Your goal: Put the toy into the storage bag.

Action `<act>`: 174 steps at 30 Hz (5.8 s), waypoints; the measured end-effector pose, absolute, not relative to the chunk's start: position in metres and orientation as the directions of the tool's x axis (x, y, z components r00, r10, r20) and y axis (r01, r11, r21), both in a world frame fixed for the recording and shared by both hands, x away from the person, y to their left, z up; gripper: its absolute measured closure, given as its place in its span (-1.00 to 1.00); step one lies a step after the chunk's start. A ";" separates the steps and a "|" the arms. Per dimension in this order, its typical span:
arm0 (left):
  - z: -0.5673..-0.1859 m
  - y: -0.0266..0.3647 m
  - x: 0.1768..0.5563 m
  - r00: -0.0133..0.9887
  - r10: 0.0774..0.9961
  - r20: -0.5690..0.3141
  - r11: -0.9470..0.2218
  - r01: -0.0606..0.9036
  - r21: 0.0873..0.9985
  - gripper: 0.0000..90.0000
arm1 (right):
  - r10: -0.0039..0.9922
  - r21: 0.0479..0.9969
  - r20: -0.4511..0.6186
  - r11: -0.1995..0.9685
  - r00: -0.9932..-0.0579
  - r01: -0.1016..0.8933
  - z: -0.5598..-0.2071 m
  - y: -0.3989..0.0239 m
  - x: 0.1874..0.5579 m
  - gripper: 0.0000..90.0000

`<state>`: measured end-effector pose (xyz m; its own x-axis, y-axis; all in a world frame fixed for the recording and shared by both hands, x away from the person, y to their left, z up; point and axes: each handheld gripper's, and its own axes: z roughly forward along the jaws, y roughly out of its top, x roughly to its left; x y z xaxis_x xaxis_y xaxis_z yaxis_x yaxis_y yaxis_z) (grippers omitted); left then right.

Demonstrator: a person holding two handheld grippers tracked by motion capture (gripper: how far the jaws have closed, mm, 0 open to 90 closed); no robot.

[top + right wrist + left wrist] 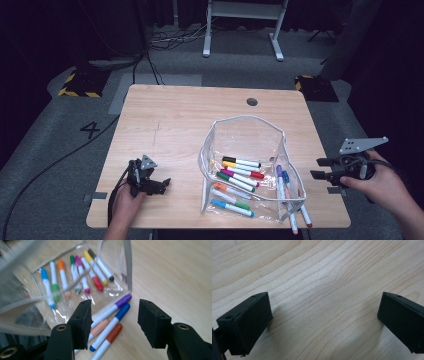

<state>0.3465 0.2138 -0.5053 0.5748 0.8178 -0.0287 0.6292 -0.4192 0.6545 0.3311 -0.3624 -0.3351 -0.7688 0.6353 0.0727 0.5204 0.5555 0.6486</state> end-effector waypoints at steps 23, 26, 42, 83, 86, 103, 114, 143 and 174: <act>-0.505 0.214 0.346 0.575 0.818 -0.030 -0.419 0.630 0.654 -1.00 | 0.681 0.527 0.180 0.542 -0.710 0.654 -0.466 -0.375 0.310 -0.02; -0.505 0.214 0.347 0.575 0.817 -0.027 -0.421 0.629 0.654 -1.00 | 0.685 0.519 0.177 0.545 -0.706 0.659 -0.470 -0.376 0.310 -0.02; -0.505 0.214 0.347 0.575 0.818 -0.028 -0.420 0.629 0.654 -1.00 | 0.786 0.451 0.069 0.525 -0.615 0.722 -0.469 -0.394 0.320 0.69; -0.505 0.214 0.346 0.577 0.816 -0.028 -0.421 0.627 0.655 -1.00 | 0.593 0.671 0.047 0.577 -0.804 0.465 -0.254 -0.321 0.338 0.72; -0.505 0.214 0.346 0.578 0.816 -0.027 -0.422 0.626 0.656 -1.00 | 0.563 0.669 0.042 0.597 -0.825 0.442 -0.248 -0.307 0.343 0.72; -0.505 0.214 0.346 0.577 0.816 -0.028 -0.421 0.628 0.655 -1.00 | 0.377 0.631 0.027 0.712 -0.926 0.309 -0.238 -0.215 0.366 0.72; -0.505 0.214 0.346 0.577 0.816 -0.028 -0.421 0.627 0.655 -1.00 | 0.270 0.597 0.030 0.767 -0.962 0.234 -0.252 -0.156 0.375 0.72; -0.505 0.214 0.346 0.577 0.817 -0.029 -0.420 0.627 0.657 -1.00 | 0.230 0.338 0.124 0.905 -0.965 0.259 -0.359 -0.110 0.396 0.72; -0.505 0.214 0.346 0.577 0.816 -0.028 -0.420 0.626 0.657 -1.00 | 0.241 0.283 0.097 0.924 -0.966 0.259 -0.378 -0.106 0.388 0.08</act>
<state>0.3459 0.2141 -0.5054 0.5774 0.8160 -0.0282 0.6260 -0.4202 0.6569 0.3882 -0.1056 -0.3784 -0.9657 0.2408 0.0967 0.2586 0.9237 0.2826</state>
